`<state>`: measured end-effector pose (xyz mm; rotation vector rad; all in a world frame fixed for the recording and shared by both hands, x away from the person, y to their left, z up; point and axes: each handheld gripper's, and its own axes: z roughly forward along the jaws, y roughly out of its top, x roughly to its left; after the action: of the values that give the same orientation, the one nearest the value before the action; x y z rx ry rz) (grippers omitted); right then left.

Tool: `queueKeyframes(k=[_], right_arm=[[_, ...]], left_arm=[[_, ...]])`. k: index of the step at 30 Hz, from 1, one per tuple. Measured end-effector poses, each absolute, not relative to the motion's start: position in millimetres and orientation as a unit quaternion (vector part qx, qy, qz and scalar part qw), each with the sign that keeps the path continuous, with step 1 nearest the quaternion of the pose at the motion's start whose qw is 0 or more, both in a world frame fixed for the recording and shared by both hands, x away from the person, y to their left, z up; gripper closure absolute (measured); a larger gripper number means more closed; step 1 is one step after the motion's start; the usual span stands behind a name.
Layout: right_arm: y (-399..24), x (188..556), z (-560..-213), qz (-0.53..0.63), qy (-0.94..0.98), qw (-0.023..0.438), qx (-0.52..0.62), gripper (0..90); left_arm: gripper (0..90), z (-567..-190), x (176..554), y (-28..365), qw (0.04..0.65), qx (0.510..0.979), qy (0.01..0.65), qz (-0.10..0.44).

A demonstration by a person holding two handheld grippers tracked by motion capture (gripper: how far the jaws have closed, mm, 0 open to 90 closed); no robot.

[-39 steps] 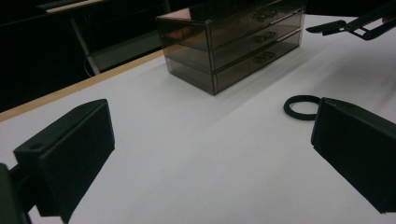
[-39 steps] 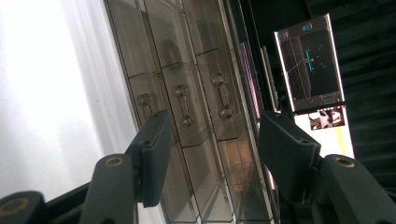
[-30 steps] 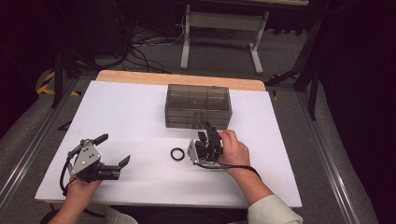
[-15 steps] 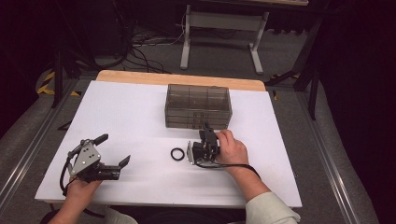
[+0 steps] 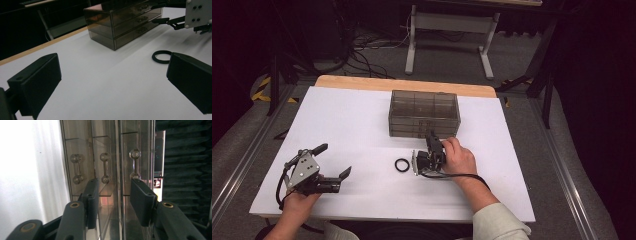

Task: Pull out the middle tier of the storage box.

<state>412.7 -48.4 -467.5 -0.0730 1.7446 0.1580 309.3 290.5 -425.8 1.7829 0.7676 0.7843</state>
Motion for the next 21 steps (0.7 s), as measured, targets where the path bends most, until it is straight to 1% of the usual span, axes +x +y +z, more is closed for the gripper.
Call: queueKeyframes(k=[2,10,11,21], right_arm=[[-48.1,413.1,-468.1,0.067,0.766,0.638,-0.031,61.0],[-46.5,420.0,-475.7,0.058,0.76,0.646,-0.033,68.2],[-46.5,420.7,-476.1,0.058,0.759,0.648,-0.035,68.5],[-44.8,427.7,-480.3,0.051,0.76,0.646,-0.034,71.8]], left_arm=[[0.4,-426.2,309.1,289.8,0.503,0.737,0.319,0.319],[0.4,-425.8,308.9,290.9,0.5,0.737,0.317,0.327],[0.4,-426.2,307.9,290.4,0.503,0.736,0.32,0.321],[0.4,-426.5,303.0,293.6,0.499,0.734,0.326,0.325]])
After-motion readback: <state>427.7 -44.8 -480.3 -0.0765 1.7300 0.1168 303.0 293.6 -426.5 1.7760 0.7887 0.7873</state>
